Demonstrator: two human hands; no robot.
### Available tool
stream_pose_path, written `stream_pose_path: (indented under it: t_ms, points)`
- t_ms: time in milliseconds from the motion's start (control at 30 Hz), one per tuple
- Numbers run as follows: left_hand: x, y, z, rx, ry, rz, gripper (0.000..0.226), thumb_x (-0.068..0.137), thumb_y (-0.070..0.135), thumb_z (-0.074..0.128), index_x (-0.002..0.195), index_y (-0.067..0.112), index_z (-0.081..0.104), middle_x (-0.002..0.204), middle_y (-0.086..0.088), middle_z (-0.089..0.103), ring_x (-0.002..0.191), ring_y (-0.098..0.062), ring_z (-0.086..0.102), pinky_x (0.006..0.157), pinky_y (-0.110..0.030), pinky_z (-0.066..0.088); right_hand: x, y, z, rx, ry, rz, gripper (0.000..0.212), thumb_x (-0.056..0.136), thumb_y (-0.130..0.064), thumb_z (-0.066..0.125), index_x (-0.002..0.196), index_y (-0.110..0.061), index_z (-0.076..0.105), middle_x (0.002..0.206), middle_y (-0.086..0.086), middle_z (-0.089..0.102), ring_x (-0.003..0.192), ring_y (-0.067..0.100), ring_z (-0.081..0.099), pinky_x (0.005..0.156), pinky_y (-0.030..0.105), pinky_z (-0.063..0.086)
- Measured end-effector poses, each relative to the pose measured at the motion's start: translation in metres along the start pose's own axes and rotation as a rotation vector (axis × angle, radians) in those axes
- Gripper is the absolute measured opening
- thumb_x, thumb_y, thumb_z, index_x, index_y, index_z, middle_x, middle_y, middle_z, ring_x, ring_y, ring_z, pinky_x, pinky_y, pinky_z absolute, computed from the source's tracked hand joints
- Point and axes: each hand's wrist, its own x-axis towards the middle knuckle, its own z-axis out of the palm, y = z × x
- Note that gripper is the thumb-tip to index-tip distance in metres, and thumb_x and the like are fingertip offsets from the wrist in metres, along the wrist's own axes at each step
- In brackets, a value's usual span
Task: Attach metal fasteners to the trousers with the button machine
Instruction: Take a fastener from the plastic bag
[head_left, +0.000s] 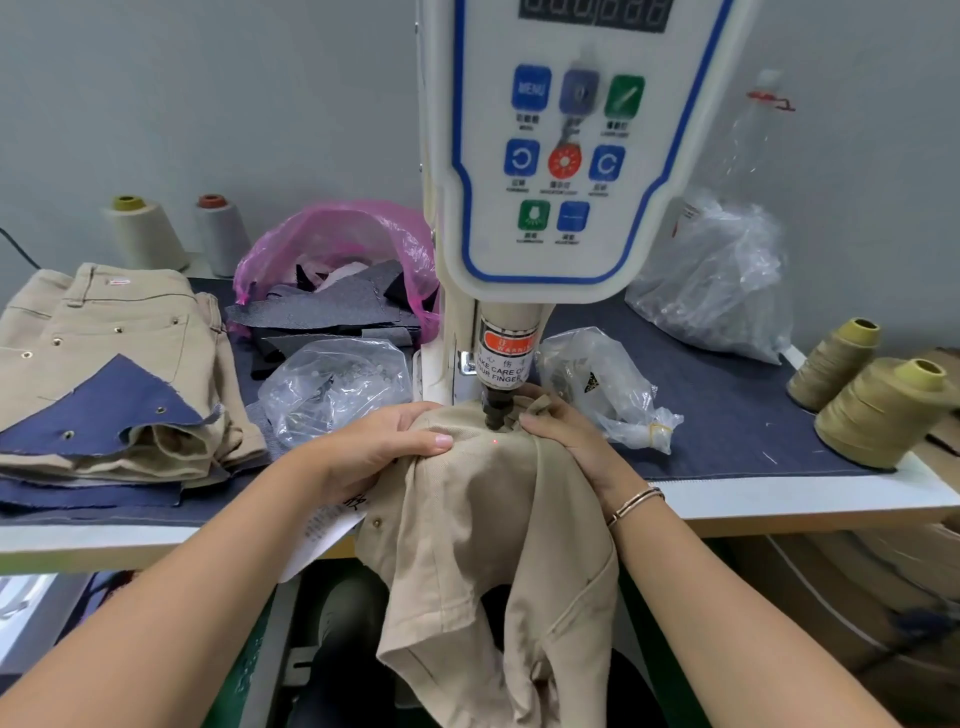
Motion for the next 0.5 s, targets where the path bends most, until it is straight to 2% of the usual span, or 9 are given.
stream_pose_path:
  t_ms: [167,300,500]
  points:
    - [-0.0021,0.0019,0.0033,0.015,0.015,-0.002,0.039,0.074,0.019,0.066,0.112,0.013,0.062,0.097,-0.001,0.072,0.089,-0.014,0.069,0.074,-0.022,0.054,-0.0038,-0.0022,0.0030,-0.046,0.016,0.004,0.038,0.090,0.004,0.049,0.126,-0.008,0.050,0.116,0.013,0.059,0.095,0.017,0.062,0.090,0.024,0.048]
    - [-0.0027,0.0021,0.0042,0.010,0.016,0.002,0.041,0.073,0.019,0.065,0.113,0.013,0.060,0.096,0.000,0.073,0.088,-0.013,0.069,0.072,-0.021,0.054,-0.0060,-0.0055,0.0057,-0.063,0.025,0.013,0.039,0.091,0.004,0.048,0.128,-0.007,0.048,0.117,0.013,0.058,0.093,0.015,0.062,0.084,0.019,0.050]
    - [-0.0032,0.0024,0.0044,0.016,0.011,0.003,0.044,0.073,0.019,0.066,0.115,0.012,0.058,0.096,0.000,0.073,0.090,-0.013,0.069,0.073,-0.021,0.054,-0.0076,-0.0071,0.0077,-0.041,0.026,0.019,0.039,0.091,0.005,0.047,0.128,-0.007,0.048,0.117,0.014,0.058,0.094,0.016,0.063,0.085,0.020,0.050]
